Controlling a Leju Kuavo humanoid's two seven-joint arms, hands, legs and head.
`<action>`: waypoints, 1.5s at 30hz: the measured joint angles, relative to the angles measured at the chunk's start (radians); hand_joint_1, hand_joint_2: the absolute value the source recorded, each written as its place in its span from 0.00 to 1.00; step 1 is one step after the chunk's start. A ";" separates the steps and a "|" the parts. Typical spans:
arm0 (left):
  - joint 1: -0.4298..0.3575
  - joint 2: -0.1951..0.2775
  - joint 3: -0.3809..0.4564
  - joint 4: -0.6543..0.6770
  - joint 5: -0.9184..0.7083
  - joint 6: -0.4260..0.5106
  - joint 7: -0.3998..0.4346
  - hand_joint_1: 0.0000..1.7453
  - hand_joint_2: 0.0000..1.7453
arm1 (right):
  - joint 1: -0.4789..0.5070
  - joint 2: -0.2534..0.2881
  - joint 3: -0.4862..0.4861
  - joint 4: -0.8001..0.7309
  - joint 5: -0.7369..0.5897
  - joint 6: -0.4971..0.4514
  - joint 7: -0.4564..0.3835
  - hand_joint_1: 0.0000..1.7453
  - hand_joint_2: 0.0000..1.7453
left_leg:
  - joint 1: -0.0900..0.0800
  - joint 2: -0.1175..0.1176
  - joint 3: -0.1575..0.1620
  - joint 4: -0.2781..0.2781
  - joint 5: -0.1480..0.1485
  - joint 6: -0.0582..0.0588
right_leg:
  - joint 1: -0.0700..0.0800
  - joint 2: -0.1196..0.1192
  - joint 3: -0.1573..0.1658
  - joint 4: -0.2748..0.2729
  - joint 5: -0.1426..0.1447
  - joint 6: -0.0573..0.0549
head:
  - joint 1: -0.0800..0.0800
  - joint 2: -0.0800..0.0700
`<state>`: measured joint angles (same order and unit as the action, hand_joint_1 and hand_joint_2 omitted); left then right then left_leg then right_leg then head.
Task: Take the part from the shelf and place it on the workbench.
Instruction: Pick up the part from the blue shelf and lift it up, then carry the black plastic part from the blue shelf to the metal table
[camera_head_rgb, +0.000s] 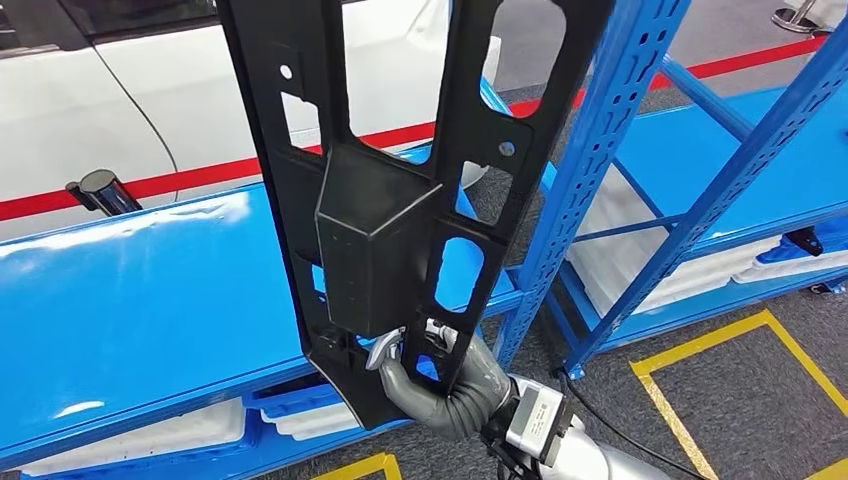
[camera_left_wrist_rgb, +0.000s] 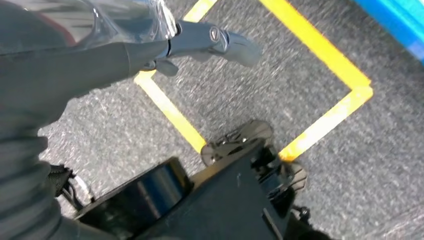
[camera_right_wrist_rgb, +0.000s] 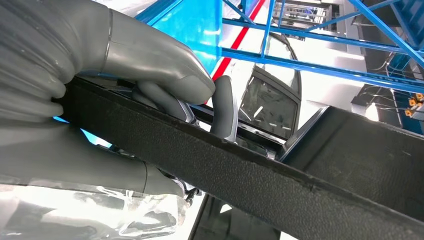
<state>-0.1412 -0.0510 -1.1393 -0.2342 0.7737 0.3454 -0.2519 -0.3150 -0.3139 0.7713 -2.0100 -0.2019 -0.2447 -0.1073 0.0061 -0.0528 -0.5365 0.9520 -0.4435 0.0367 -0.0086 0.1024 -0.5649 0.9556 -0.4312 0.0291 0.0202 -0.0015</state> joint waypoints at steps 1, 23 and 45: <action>0.000 0.000 0.000 0.000 0.001 0.000 0.001 0.00 1.00 | 0.001 0.000 0.000 0.000 0.001 0.000 -0.001 1.00 1.00 | 0.001 0.004 0.001 -0.002 0.003 0.006 | -0.002 -0.004 -0.002 0.002 -0.002 0.006 | 0.000 0.000; 0.003 -0.001 0.016 0.000 0.025 0.012 0.045 0.00 1.00 | 0.003 -0.001 -0.003 -0.005 0.012 -0.004 -0.005 1.00 1.00 | 0.003 0.049 -0.115 0.308 -0.163 -0.027 | -0.005 -0.099 -0.012 -0.006 0.017 -0.019 | 0.004 0.000; -0.002 -0.005 0.019 0.000 0.029 0.024 0.058 0.00 1.00 | 0.003 -0.002 -0.008 -0.011 0.010 -0.004 -0.008 1.00 1.00 | -0.015 0.056 -0.017 -0.013 0.045 0.016 | 0.008 -0.097 0.104 -0.031 -0.058 0.009 | 0.009 0.000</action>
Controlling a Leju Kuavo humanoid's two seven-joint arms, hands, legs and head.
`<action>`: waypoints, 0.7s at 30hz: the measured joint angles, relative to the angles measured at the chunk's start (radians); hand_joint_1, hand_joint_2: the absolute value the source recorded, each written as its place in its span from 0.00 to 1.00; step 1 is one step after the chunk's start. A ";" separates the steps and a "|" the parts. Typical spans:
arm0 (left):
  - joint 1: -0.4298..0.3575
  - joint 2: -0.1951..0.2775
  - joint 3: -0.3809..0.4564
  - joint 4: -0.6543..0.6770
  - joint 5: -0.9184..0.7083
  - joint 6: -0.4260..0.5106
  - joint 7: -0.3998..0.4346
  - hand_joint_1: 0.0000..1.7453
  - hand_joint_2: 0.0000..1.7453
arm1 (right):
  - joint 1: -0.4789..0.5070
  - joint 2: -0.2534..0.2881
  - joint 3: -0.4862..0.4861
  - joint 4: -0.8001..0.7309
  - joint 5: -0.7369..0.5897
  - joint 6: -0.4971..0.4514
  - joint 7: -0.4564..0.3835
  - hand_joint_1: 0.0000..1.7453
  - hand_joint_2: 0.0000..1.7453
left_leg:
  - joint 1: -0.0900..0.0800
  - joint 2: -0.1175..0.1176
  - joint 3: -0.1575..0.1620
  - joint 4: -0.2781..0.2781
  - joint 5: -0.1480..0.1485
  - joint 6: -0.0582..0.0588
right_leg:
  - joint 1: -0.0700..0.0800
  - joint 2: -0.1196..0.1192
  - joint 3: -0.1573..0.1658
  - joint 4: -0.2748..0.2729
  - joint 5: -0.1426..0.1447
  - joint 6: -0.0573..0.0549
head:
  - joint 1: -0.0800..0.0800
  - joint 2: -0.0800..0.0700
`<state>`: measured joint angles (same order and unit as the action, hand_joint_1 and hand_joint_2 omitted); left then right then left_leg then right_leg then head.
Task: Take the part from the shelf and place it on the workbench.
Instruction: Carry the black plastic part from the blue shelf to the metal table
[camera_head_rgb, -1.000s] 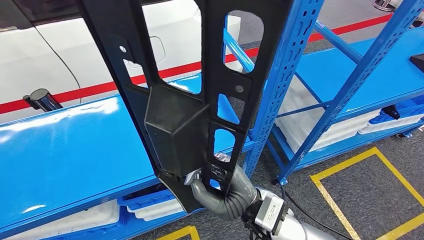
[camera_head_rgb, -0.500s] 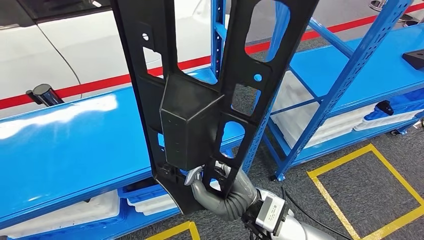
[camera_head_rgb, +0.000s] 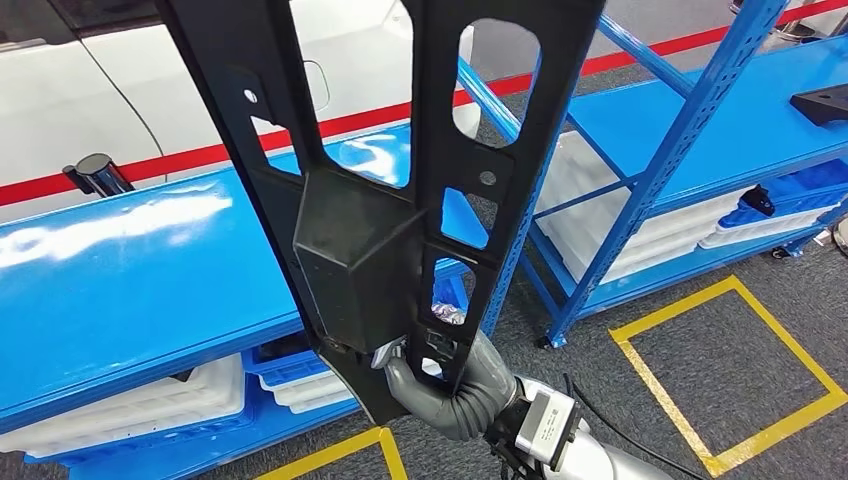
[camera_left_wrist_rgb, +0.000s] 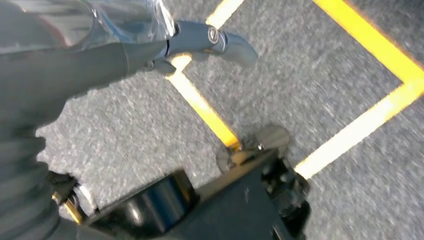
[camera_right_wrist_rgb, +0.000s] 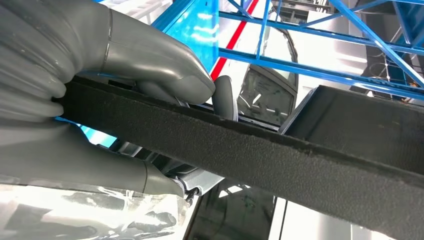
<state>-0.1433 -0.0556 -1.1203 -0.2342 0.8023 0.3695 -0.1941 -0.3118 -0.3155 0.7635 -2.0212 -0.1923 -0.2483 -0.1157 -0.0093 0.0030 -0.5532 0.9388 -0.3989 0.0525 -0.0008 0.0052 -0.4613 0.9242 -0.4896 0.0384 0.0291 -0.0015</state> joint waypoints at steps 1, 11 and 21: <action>0.000 0.000 0.000 0.000 0.000 0.000 0.000 0.00 1.00 | 0.000 0.000 0.000 -0.001 0.000 0.000 0.000 1.00 1.00 | 0.000 0.000 -0.002 0.000 0.005 -0.007 | -0.001 0.000 -0.004 -0.003 0.004 -0.006 | 0.000 0.000; 0.003 0.000 0.000 0.000 0.001 -0.001 0.001 0.00 1.00 | 0.002 0.001 -0.001 -0.004 0.000 -0.001 0.000 1.00 1.00 | 0.016 -0.003 -0.028 0.201 -0.110 -0.042 | -0.010 -0.003 -0.072 -0.009 0.065 -0.025 | -0.002 0.000; -0.001 -0.001 0.003 0.000 0.008 -0.001 0.004 0.00 1.00 | 0.002 -0.001 -0.010 -0.010 0.003 -0.015 0.007 1.00 1.00 | 0.012 -0.001 0.059 -0.034 -0.031 0.020 | -0.009 -0.002 -0.164 0.169 -0.047 0.018 | 0.004 0.000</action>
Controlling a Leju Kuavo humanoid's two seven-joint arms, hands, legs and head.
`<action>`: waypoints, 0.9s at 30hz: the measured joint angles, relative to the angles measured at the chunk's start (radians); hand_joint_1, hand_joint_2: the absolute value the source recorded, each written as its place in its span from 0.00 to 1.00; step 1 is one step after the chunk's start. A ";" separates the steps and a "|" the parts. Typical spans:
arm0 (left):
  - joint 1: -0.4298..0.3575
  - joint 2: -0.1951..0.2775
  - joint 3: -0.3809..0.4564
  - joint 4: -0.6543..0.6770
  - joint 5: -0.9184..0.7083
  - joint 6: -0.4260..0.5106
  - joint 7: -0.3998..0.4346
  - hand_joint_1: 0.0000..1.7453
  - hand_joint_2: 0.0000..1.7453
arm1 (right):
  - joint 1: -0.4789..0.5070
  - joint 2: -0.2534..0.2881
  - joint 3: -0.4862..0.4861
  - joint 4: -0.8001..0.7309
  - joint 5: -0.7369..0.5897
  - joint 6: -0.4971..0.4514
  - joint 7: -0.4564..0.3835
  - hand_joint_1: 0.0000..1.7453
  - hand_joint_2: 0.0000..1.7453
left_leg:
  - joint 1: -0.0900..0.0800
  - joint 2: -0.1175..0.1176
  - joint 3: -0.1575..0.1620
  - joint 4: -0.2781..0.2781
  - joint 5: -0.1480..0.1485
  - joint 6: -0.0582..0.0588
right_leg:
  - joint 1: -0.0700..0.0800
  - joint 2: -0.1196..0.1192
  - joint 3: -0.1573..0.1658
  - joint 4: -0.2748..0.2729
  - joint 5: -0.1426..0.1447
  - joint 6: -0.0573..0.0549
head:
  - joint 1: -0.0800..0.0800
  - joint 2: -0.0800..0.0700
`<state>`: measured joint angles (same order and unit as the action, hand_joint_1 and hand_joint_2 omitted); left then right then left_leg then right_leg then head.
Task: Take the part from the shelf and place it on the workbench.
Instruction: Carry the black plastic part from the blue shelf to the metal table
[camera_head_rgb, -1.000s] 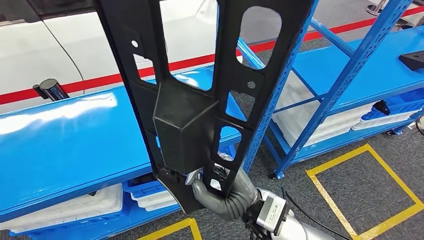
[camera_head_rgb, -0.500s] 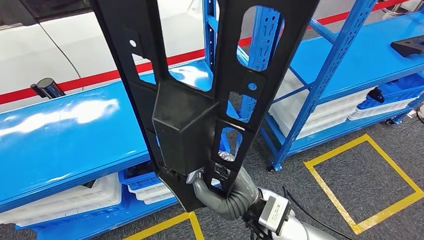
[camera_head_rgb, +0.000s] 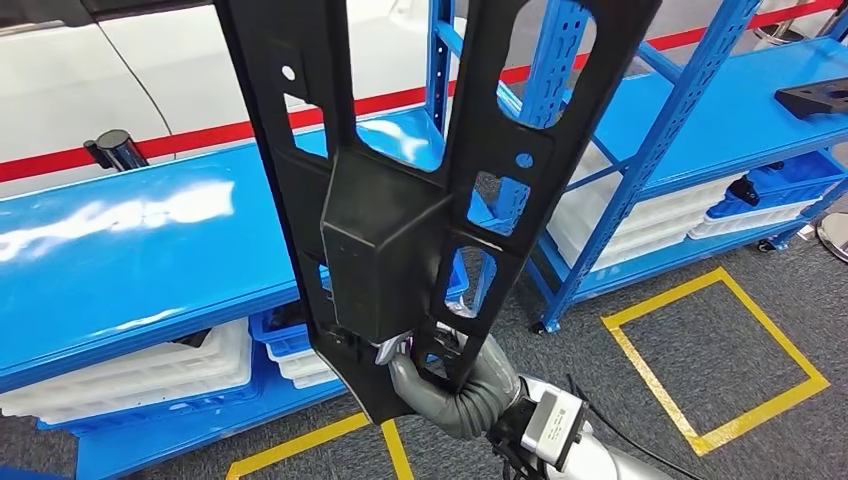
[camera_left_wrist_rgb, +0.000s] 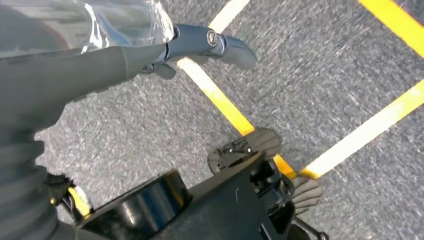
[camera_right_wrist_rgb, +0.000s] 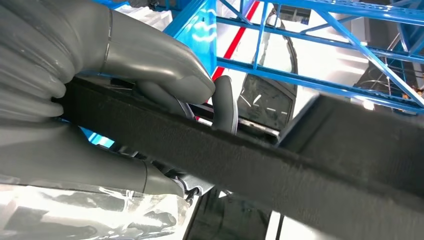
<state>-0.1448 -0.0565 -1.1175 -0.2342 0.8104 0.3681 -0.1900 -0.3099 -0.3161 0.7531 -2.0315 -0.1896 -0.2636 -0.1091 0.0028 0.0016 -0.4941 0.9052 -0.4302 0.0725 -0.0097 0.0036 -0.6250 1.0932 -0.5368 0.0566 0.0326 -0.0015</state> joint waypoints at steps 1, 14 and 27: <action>0.000 0.000 0.001 0.000 0.000 0.000 0.000 0.00 1.00 | 0.000 0.000 -0.003 0.000 0.000 -0.001 0.000 1.00 1.00 | -0.002 0.001 -0.008 0.001 0.006 0.003 | -0.001 0.000 -0.022 0.071 -0.036 0.002 | 0.000 0.000; 0.005 -0.001 0.002 0.000 0.003 0.001 0.000 0.00 1.00 | 0.001 -0.006 -0.013 -0.012 -0.001 -0.009 0.000 1.00 1.00 | -0.011 -0.001 -0.101 0.105 -0.029 -0.042 | 0.001 -0.003 0.149 -0.193 0.078 -0.048 | -0.002 0.000; 0.006 0.000 0.002 0.000 0.005 0.002 0.000 0.00 1.00 | 0.008 -0.007 -0.016 -0.020 0.001 -0.014 0.000 1.00 1.00 | -0.009 -0.004 0.050 -0.007 -0.036 -0.027 | 0.010 -0.001 0.061 -0.179 0.154 -0.023 | -0.001 0.000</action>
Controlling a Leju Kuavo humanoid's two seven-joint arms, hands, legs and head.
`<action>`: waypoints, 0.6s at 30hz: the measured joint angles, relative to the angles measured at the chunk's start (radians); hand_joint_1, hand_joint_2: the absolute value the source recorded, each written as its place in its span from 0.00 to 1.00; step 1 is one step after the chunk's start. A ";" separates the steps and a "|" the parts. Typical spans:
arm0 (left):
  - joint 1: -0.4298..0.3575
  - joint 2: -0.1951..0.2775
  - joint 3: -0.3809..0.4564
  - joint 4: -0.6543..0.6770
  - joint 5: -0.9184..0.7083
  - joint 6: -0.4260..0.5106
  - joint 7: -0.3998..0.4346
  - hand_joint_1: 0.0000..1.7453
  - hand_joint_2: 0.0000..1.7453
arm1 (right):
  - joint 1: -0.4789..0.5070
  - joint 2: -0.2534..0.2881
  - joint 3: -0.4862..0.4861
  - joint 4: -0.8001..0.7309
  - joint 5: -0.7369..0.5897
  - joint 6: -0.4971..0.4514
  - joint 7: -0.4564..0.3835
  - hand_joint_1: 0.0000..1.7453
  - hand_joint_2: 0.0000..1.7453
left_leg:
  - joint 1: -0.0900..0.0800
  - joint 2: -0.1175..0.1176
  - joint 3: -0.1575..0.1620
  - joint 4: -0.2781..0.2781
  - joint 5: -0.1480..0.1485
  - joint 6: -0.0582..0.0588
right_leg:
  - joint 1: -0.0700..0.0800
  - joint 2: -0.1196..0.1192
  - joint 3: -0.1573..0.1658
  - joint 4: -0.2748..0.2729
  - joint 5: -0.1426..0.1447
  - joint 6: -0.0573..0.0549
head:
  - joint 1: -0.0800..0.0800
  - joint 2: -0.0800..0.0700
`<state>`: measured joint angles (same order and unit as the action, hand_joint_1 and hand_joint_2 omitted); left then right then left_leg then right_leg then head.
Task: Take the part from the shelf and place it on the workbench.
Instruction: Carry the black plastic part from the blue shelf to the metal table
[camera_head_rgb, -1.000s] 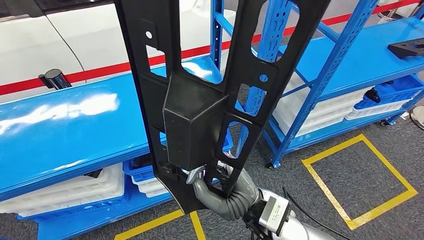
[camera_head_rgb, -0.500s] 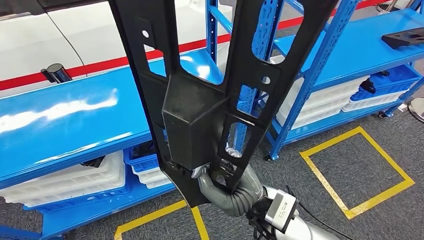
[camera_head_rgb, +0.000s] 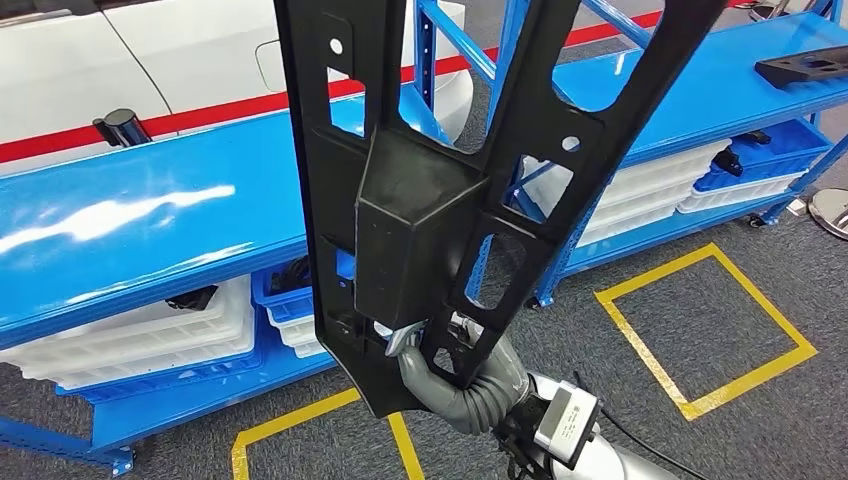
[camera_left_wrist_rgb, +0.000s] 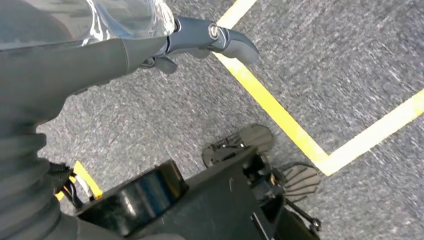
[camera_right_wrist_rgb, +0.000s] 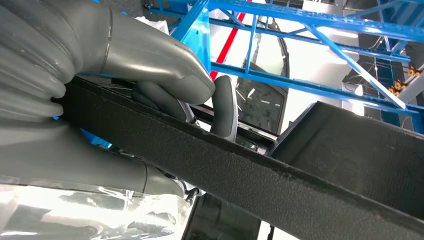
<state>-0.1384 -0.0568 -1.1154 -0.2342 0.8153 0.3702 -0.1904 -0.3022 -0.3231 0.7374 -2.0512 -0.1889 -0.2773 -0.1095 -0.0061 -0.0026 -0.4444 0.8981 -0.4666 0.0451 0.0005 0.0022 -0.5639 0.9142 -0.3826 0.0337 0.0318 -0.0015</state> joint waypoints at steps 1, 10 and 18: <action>0.001 0.000 0.000 0.000 0.001 0.000 0.000 0.00 1.00 | 0.001 -0.001 -0.001 -0.001 0.000 -0.001 0.000 1.00 1.00 | 0.002 0.001 -0.008 0.000 0.007 0.007 | -0.001 0.000 -0.007 0.004 -0.004 0.005 | 0.000 0.000; 0.004 0.000 0.000 0.000 0.005 0.000 0.000 0.00 1.00 | 0.014 -0.005 -0.010 -0.003 0.000 -0.002 0.000 1.00 1.00 | -0.003 0.007 -0.104 0.018 0.076 0.032 | -0.007 0.000 -0.004 0.215 -0.131 0.016 | 0.004 0.000; 0.006 0.001 0.000 0.001 0.006 0.000 -0.001 0.00 1.00 | 0.012 -0.006 -0.015 -0.011 0.000 -0.002 -0.001 1.00 1.00 | -0.006 0.004 -0.148 0.046 0.091 -0.005 | -0.005 -0.004 0.110 -0.020 -0.083 -0.022 | 0.003 0.000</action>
<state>-0.1326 -0.0557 -1.1151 -0.2334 0.8210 0.3704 -0.1910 -0.2903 -0.3296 0.7221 -2.0622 -0.1892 -0.2795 -0.1106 -0.0119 0.0013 -0.5926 0.9437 -0.3759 0.0398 -0.0045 -0.0020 -0.4541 0.8945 -0.4659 0.0113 0.0345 -0.0014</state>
